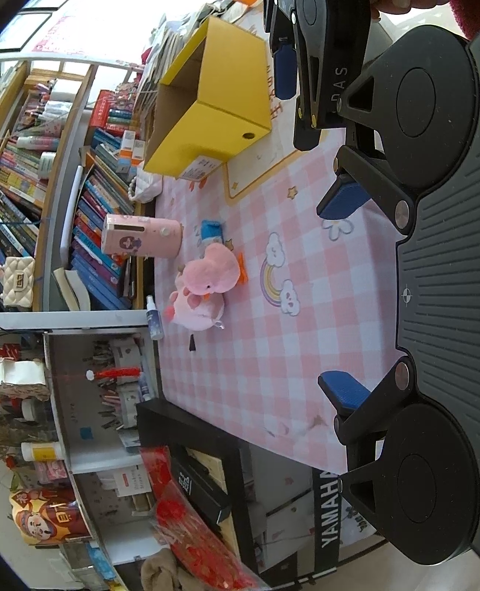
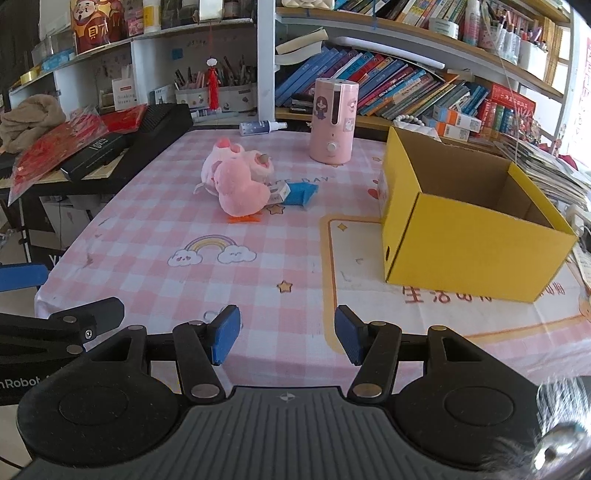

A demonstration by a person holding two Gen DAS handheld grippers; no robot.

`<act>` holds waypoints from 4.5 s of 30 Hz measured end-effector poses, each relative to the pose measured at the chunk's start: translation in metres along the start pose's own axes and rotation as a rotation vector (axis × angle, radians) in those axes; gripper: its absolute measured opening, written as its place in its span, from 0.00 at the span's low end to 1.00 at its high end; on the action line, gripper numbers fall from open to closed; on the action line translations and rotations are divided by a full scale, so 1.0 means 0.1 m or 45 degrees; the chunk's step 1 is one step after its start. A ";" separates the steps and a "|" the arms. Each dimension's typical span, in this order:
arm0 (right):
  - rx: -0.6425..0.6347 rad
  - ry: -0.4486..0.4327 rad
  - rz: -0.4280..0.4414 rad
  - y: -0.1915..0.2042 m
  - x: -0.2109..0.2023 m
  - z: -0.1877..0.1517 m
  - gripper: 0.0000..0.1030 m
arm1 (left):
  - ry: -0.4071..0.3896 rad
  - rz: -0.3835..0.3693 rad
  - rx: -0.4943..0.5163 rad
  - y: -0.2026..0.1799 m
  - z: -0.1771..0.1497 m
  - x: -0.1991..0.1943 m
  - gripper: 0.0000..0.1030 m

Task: Organize objects
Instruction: 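Move both tools back toward the pink plush toys on the table, then grasp the pink plush chick with the left tool, then grasp the small white red-labelled box with the right tool while the left tool holds the chick, then carry the pink chick and small white box toward the yellow box with both tools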

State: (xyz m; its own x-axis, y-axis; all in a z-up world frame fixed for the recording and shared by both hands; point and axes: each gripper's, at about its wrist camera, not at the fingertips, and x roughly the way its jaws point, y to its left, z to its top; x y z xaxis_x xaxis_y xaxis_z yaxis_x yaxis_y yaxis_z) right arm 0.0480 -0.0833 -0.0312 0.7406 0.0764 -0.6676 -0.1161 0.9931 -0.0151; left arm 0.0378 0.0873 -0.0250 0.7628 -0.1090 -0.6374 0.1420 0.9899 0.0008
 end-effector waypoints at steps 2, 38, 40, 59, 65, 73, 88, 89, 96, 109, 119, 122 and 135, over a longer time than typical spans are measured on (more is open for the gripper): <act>-0.004 -0.001 0.002 -0.03 0.07 0.07 0.53 | 0.003 0.000 -0.010 0.00 0.06 0.09 0.88; -0.044 -0.026 0.100 -0.49 1.25 1.16 0.53 | 0.046 0.070 -0.042 -0.12 0.86 1.18 0.88; -0.045 -0.019 0.111 -0.50 1.30 1.18 0.53 | 0.054 0.068 -0.038 -0.13 0.87 1.22 0.89; -0.037 -0.037 0.139 -0.58 1.60 1.49 0.53 | 0.132 -0.056 -0.171 -0.19 1.13 2.04 0.72; -0.035 -0.011 0.162 -0.57 1.69 1.51 0.53 | 0.146 -0.089 -0.220 -0.13 1.09 2.01 0.60; -0.038 0.072 0.234 -0.44 1.89 1.47 0.53 | 0.147 0.014 -0.344 0.20 0.92 1.63 0.60; 0.605 0.329 0.438 -0.60 2.47 1.35 0.28 | 0.127 0.099 -0.361 0.33 0.88 1.33 0.60; 0.616 0.335 0.443 -0.60 2.48 1.34 0.28 | 0.123 0.102 -0.364 0.33 0.89 1.32 0.60; 0.515 0.271 0.522 -0.63 2.27 1.40 0.13 | 0.084 0.090 -0.393 0.35 0.91 1.27 0.60; -0.043 0.064 0.292 -0.50 1.44 1.25 0.13 | -0.009 -0.009 -0.348 0.25 0.86 0.91 0.60; -0.138 -0.024 0.225 -0.34 0.95 1.00 0.13 | -0.036 -0.102 -0.286 0.18 0.69 0.65 0.60; -0.124 -0.033 0.200 -0.33 0.82 0.92 0.13 | -0.042 -0.122 -0.273 0.17 0.61 0.55 0.60; -0.081 -0.046 0.127 -0.14 0.24 0.45 0.13 | -0.017 -0.193 -0.217 0.16 0.18 0.08 0.60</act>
State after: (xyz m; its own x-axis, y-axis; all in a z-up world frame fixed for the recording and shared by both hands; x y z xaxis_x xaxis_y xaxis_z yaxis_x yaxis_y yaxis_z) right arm 0.0974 -0.0914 -0.0134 0.7465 0.1790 -0.6409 -0.2316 0.9728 0.0019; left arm 0.0574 0.1011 -0.0165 0.7493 -0.2577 -0.6100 0.1480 0.9631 -0.2250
